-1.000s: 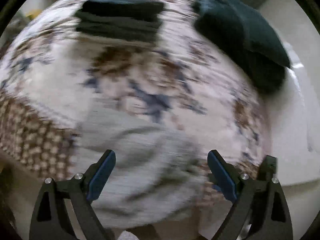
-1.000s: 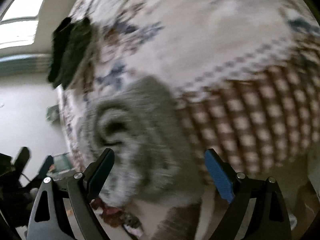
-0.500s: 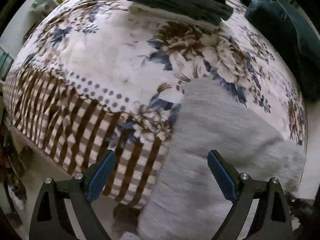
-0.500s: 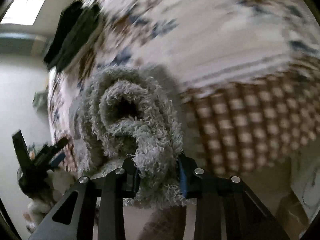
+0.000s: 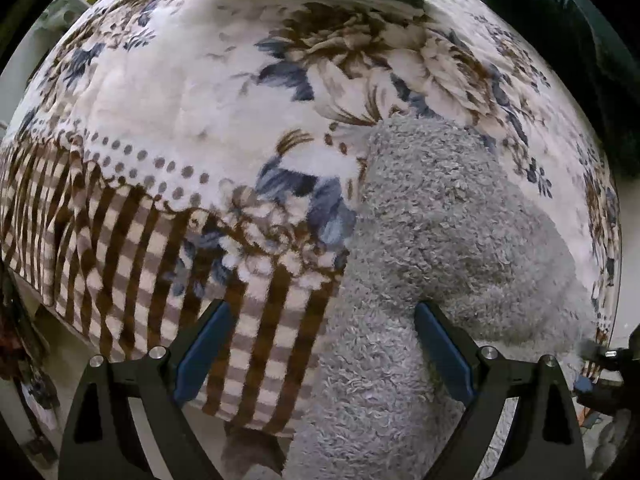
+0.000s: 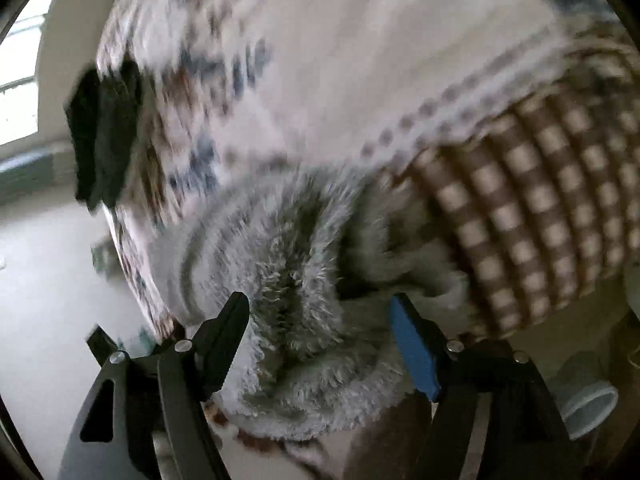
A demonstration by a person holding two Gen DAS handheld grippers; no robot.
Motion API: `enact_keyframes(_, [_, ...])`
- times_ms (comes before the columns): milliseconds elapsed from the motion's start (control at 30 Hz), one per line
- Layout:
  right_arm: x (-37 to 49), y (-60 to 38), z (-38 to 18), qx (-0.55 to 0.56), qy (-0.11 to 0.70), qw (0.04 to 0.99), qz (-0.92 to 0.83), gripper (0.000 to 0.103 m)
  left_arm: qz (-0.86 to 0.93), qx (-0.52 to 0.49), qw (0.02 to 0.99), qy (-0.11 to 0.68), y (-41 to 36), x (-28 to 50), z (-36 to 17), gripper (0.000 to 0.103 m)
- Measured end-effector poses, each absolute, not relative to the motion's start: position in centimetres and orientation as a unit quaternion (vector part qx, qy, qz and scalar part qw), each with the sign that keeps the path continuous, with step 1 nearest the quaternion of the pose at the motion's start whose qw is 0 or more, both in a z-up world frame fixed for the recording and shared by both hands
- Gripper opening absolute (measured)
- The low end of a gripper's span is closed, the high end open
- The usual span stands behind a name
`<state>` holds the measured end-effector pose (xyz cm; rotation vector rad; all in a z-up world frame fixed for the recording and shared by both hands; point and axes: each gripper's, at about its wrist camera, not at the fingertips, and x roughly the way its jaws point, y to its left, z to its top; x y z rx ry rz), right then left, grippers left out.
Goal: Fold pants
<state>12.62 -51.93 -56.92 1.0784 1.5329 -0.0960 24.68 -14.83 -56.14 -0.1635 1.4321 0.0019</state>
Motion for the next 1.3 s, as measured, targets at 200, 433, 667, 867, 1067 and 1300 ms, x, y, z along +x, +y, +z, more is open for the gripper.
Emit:
enact_keyframes(200, [14.3, -53.3, -52.8, 0.339, 0.612, 0.699, -0.151, 0.010, -0.003, -0.055, 0.752, 0.657, -15.4, 24.7, -56.6, 0.096])
enact_keyframes(433, [12.2, -55.8, -55.9, 0.420, 0.659, 0.616, -0.102, 0.078, -0.003, -0.088, 0.751, 0.654, -14.9, 24.8, -55.4, 0.095])
enact_keyframes(667, [5.8, -53.4, -60.4, 0.407, 0.722, 0.547, -0.116, 0.026, -0.020, -0.065, 0.747, 0.661, -16.4, 25.5, -56.1, 0.095])
enact_keyframes(867, [7.2, -55.2, -58.4, 0.436, 0.703, 0.551, -0.112, 0.053, -0.036, -0.060, 0.753, 0.654, -17.2, 26.3, -54.6, 0.095])
enact_keyframes(1067, [13.3, -57.5, -54.2, 0.441, 0.628, 0.634, -0.093, 0.080, -0.052, -0.074, 0.754, 0.651, -18.4, 29.6, -54.6, 0.095])
enact_keyframes(1300, [19.2, -55.0, -61.9, 0.429, 0.714, 0.554, 0.009, 0.053, -0.079, -0.088, 0.732, 0.671, -19.3, 33.1, -58.1, 0.077])
